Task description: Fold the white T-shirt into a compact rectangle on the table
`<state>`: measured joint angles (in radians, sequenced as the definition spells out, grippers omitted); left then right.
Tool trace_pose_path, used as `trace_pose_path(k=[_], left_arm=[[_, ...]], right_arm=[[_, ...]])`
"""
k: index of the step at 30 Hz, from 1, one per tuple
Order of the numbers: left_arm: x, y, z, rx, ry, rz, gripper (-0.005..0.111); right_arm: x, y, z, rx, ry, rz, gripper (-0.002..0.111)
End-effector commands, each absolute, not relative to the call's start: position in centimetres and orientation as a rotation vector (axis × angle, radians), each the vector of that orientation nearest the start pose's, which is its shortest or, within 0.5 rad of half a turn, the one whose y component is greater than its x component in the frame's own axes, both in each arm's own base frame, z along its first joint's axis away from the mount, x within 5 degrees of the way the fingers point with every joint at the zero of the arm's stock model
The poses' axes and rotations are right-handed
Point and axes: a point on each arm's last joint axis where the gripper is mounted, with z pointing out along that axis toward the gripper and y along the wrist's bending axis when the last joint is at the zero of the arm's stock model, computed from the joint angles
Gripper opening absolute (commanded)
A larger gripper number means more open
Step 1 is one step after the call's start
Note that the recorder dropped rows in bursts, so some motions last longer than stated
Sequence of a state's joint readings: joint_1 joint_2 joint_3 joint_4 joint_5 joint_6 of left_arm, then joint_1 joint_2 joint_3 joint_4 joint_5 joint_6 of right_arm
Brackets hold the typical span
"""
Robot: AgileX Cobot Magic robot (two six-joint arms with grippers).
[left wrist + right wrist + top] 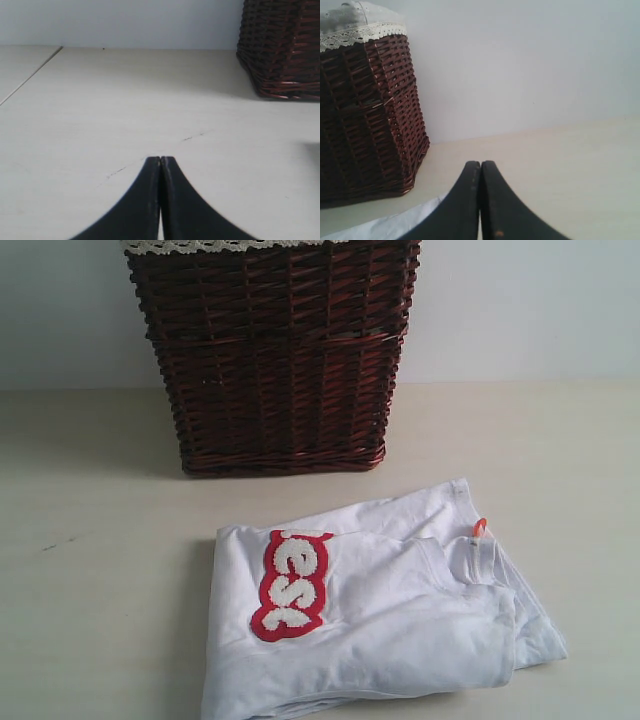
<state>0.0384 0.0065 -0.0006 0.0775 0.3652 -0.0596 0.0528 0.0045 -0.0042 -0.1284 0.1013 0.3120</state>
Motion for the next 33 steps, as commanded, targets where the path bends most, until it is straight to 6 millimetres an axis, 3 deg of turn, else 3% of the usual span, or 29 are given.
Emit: trace_pose_path(k=[1,14,20,33], left_arm=[[5.3,0.4,18.1,-0.043,1.841,0.057,0.0],[5.3,0.4,18.1,-0.043,1.841,0.057,0.0],[5.3,0.4,18.1,-0.043,1.841,0.057,0.0],[5.3,0.4,18.1,-0.043,1.841,0.057,0.0]], right_arm=[[5.6,0.1,20.2,0.128,1.6,0.172,0.0],[5.6,0.1,20.0,0.145,1.631,0.183,0.0],[5.5,-0.1,18.8,-0.003,1.758,0.008,0.0],[5.5,-0.1,18.8,-0.068,1.766,-0.047,0.0]])
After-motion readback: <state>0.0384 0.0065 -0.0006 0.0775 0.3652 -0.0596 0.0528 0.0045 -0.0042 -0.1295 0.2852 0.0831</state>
